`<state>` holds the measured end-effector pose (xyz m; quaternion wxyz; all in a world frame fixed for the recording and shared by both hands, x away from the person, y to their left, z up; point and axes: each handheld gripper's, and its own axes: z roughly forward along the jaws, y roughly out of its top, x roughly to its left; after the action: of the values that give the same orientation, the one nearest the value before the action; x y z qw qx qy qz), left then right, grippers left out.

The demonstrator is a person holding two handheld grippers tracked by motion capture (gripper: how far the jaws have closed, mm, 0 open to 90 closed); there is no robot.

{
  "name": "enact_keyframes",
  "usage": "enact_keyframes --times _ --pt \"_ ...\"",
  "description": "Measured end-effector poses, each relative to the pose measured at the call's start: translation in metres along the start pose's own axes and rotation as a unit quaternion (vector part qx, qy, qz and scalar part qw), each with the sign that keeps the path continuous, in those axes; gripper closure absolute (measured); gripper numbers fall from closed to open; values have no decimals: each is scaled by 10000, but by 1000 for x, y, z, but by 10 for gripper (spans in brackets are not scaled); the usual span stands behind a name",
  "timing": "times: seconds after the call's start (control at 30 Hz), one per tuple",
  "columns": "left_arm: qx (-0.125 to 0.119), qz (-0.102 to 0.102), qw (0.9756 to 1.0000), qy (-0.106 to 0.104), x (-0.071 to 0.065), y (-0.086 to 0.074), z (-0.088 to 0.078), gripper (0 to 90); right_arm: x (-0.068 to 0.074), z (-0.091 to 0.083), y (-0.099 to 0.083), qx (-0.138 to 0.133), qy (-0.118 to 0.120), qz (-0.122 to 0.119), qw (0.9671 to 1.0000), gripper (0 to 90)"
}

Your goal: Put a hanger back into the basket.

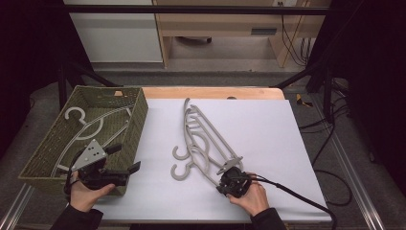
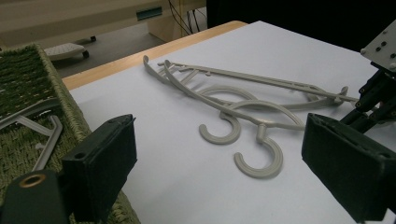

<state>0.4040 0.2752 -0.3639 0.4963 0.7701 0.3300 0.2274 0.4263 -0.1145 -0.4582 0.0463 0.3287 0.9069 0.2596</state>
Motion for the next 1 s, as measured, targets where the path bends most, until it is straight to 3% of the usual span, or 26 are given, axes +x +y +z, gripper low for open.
enact_keyframes --times 0.23,0.3,0.63,0.8,1.0 --pt "-14 33 10000 -10 -1 1 -1 99 -6 -12 1 -289 137 107 9994 829" --pt "-20 35 10000 -22 -2 1 -1 99 -7 -19 2 -456 124 91 9988 829" --pt "4 152 9999 -26 -4 2 -1 100 -8 -39 3 -773 313 -49 9965 830" --pt "44 284 9996 -37 -5 5 0 103 -15 -58 5 -990 576 -219 9932 829" --pt "89 583 9982 -54 -10 13 -1 103 -20 -80 2 -1165 890 -400 9884 829"
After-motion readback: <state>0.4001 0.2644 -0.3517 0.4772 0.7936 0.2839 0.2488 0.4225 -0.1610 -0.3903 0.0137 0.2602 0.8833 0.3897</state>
